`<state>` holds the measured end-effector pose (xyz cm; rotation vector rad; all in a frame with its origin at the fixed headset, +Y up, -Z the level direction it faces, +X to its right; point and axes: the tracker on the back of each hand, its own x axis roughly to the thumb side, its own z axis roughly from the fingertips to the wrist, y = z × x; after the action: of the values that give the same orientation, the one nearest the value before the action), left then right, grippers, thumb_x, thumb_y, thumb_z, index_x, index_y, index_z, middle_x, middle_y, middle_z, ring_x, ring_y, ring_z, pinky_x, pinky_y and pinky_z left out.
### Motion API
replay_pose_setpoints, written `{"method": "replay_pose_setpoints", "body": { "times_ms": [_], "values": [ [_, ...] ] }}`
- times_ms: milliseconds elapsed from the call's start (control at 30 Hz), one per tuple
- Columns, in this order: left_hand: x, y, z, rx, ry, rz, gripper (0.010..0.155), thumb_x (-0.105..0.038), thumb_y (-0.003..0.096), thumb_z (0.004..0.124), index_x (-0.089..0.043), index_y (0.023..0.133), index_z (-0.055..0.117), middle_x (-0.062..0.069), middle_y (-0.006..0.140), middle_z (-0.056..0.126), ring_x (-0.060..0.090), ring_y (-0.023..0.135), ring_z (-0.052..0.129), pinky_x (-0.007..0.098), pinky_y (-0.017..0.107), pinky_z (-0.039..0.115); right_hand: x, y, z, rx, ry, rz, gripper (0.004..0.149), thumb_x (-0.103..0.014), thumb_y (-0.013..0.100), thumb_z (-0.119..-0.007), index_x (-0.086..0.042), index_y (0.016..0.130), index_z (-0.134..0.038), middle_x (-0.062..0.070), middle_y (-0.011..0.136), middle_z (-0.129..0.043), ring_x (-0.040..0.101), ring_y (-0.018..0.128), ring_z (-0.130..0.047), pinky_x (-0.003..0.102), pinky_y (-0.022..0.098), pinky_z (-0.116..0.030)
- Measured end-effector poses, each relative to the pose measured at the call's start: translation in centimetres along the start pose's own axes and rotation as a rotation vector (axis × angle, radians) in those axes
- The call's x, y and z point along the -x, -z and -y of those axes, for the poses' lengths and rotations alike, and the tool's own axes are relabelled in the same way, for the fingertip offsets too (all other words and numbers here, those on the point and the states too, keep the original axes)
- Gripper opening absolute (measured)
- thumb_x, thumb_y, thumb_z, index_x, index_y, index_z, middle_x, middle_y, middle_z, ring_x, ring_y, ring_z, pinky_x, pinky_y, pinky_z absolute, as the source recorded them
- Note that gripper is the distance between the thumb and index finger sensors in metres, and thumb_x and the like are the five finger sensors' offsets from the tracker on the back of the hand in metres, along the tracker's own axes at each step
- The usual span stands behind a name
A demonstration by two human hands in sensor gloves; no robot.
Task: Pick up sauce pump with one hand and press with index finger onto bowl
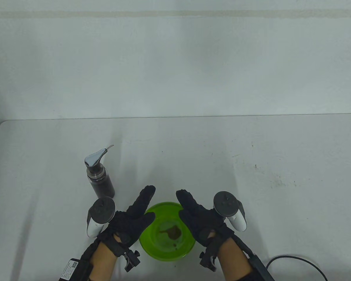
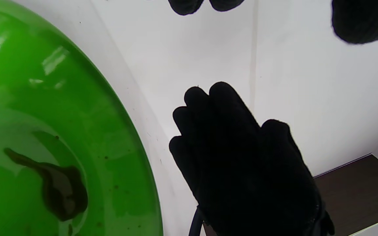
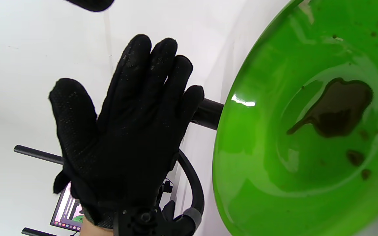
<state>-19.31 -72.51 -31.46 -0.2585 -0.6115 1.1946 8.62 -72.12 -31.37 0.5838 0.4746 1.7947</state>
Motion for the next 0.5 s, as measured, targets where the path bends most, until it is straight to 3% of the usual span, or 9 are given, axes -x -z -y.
{"method": "replay_pose_setpoints", "body": {
  "times_ms": [500],
  "values": [
    [-0.33,-0.01,0.42,0.009,0.042,0.003,0.096,-0.075,0.0460,0.068,-0.023,0.115,0.026,0.008,0.122,0.026,0.044,0.113,0.019,0.064,0.076,0.031,0.40,0.01,0.13,0.009,0.012,-0.019,0.074,-0.059,0.054,-0.060,-0.023,0.106,-0.022,0.010,0.116,-0.018,0.039,0.109,-0.014,0.054,0.077,-0.024]
  ]
}}
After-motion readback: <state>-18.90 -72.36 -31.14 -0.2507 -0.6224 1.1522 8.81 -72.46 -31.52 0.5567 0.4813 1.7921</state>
